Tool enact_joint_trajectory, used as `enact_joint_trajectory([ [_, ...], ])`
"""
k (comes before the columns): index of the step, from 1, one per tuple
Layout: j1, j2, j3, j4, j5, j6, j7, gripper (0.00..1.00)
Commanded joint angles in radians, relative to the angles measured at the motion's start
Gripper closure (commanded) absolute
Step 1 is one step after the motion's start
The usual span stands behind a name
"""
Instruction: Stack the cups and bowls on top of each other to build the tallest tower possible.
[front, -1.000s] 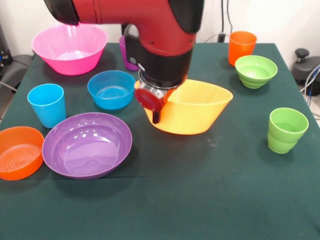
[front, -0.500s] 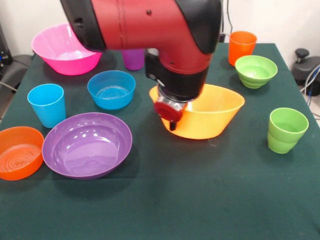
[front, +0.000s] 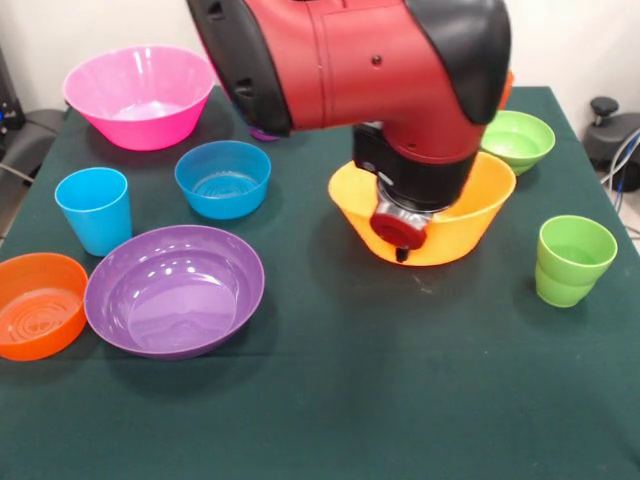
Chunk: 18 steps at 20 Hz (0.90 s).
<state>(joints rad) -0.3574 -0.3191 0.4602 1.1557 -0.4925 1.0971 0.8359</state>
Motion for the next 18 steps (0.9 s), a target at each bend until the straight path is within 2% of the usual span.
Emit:
enact_joint_trajectory([
  [1,0.052,0.051,-0.069,-0.06,0.017,0.066,0.221,1.0],
  [7,0.065,0.061,-0.092,-0.072,0.016,-0.007,0.205,1.0],
  [13,0.064,0.055,-0.115,-0.043,0.026,-0.036,0.199,1.0],
  [18,0.079,0.078,-0.137,-0.06,0.019,-0.053,0.206,1.0],
])
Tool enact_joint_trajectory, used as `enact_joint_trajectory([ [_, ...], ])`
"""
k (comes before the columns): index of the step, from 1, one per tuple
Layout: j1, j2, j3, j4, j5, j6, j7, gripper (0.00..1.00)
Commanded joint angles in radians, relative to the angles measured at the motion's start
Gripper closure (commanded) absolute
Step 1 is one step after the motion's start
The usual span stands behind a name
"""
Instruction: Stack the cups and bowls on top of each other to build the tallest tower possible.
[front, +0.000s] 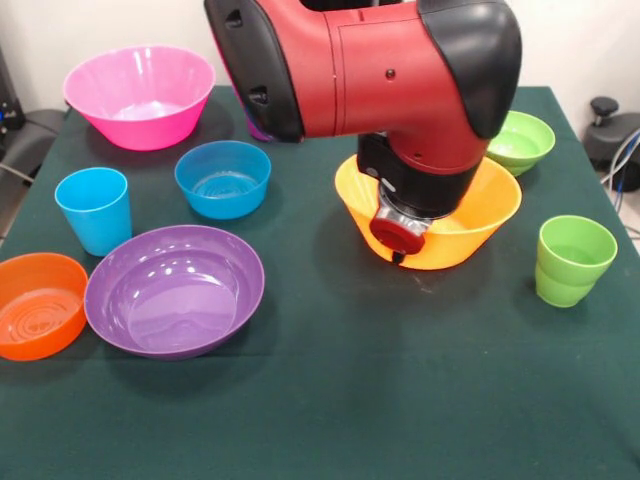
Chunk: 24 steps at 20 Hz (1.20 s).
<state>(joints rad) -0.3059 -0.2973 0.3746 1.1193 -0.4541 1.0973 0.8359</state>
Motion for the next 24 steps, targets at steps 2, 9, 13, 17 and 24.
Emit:
enact_joint_trajectory([
  [2,0.034,0.067,-0.059,-0.037,-0.021,-0.051,0.207,1.0],
  [9,0.049,0.081,-0.075,-0.056,-0.022,-0.067,0.191,1.0],
  [13,0.06,0.089,-0.087,-0.07,-0.013,-0.052,0.183,1.0],
  [17,0.069,0.09,-0.106,-0.074,-0.002,-0.039,0.184,1.0],
  [24,0.079,0.093,-0.116,-0.077,0.018,-0.045,0.175,1.0],
])
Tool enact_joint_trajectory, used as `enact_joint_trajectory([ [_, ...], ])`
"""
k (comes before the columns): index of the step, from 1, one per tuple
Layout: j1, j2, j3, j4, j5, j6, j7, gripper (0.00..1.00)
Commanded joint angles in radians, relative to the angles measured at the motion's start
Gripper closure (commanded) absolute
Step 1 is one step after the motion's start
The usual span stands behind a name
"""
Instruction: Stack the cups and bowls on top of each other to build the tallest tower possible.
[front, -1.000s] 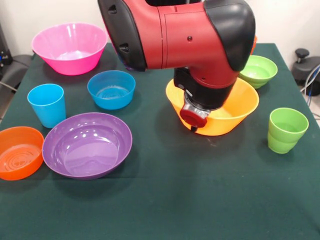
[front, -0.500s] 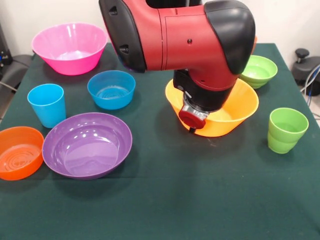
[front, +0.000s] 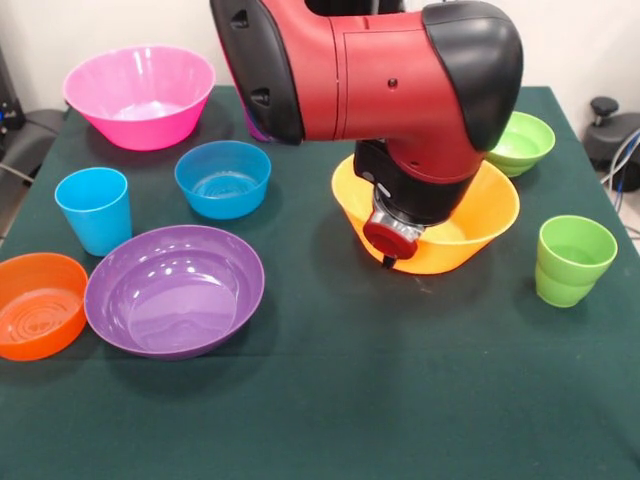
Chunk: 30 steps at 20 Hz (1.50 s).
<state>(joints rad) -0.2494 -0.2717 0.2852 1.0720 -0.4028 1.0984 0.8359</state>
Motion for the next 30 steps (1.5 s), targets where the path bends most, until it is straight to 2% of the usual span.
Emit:
enact_joint_trajectory([
  [1,0.024,0.066,-0.03,-0.027,-0.033,-0.049,0.174,1.0],
  [3,0.029,0.065,-0.039,-0.027,-0.032,-0.057,0.169,1.0],
  [4,0.032,0.064,-0.044,-0.026,-0.03,-0.064,0.166,0.0],
  [19,0.039,0.061,-0.06,-0.022,-0.021,-0.085,0.153,0.0],
  [21,0.032,0.049,-0.043,-0.012,-0.015,-0.119,0.134,0.0],
  [22,0.033,0.037,-0.047,-0.006,-0.015,-0.112,0.13,0.0],
  [27,-0.003,-0.144,-0.046,0.144,0.028,-0.047,0.06,0.0],
  [30,-0.016,-0.206,-0.04,0.178,0.041,-0.016,0.031,0.0],
])
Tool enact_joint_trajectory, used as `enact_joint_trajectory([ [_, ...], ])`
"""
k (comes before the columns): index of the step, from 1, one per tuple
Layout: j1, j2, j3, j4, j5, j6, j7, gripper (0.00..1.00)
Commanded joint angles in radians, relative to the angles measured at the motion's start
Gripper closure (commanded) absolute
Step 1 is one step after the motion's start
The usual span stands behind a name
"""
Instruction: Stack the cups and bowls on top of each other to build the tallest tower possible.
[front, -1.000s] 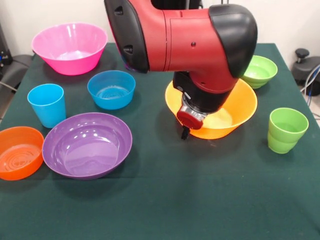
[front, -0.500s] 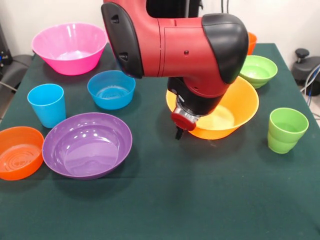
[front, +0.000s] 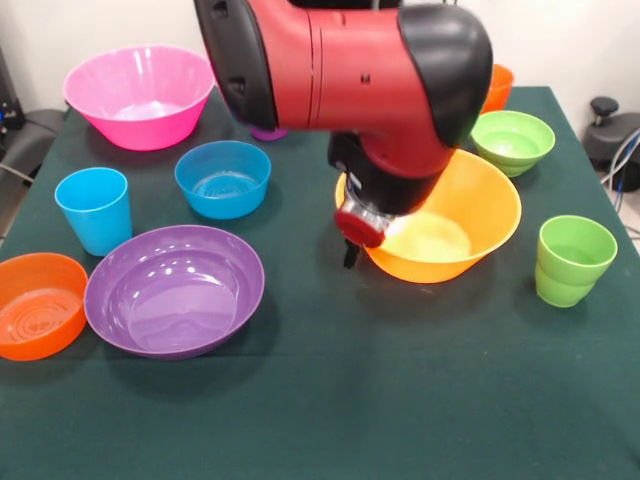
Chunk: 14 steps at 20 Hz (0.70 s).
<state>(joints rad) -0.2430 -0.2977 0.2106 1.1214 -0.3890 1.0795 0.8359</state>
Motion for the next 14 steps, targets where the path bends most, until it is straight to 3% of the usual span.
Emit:
enact_joint_trajectory([
  [1,-0.022,-0.2,0.031,0.131,0.029,0.025,0.022,0.0],
  [9,-0.022,-0.301,0.01,0.124,0.028,0.204,-0.038,0.0],
  [12,-0.002,-0.3,-0.021,0.085,-0.049,0.289,-0.104,0.0],
  [14,0.011,-0.287,-0.023,0.065,-0.125,0.348,-0.214,0.0],
])
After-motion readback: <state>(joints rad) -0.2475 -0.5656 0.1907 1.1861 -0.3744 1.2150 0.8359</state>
